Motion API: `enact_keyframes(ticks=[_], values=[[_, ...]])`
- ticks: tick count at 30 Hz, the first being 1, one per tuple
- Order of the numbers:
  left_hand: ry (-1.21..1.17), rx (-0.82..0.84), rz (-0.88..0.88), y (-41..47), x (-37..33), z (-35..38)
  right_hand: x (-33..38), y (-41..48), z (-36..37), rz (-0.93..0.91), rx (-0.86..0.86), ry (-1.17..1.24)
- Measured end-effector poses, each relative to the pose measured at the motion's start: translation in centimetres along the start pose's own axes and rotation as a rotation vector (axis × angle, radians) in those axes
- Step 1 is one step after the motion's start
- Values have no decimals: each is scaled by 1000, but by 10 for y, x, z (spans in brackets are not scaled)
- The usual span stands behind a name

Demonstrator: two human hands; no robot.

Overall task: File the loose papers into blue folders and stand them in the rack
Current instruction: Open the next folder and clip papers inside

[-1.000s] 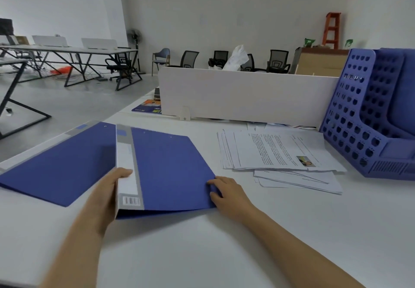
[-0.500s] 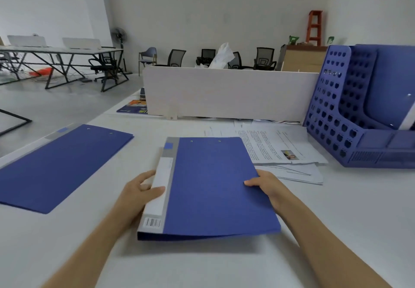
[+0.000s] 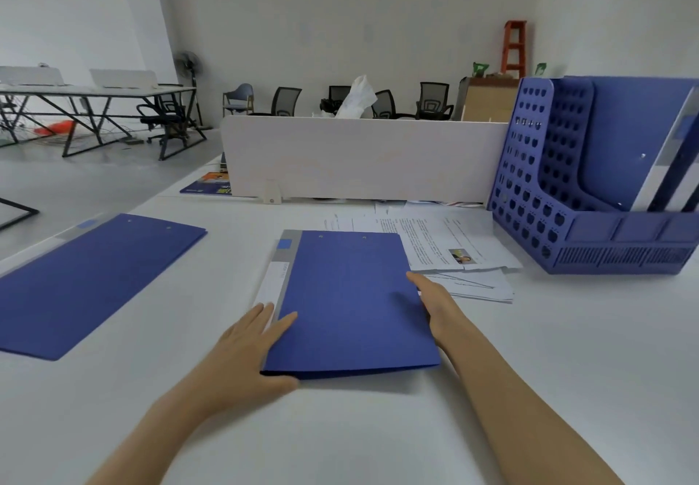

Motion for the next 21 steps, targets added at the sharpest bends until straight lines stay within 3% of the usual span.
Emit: enact_keyframes(ticks=[4,9,12,13,16,21], values=[[-145,31,-39,3,1,-6,-3,-1,0,11,-14,71],[-170,-108,6,-1,10,-14,-3,-3,4,13,32,153],[218,-389,177,-10,-9,-24,-5,-2,5,17,72,230],[247,-531,200,-14,-8,-24,-5,-2,5,25,81,251],[149,-786,151,-21,4,-28,-7,-2,10,8,123,290],[86,-889,72,-25,10,-32,-6,-2,16,-137,125,38]])
Point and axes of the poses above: each hand's wrist, its own y-axis towards the middle knuckle, its own z-axis out of the palm, x = y × z, the point moved 5 cm from there along y, towards the middle knuckle, and after that the axes turned 4 degrees about x, right-handed, at the moved point
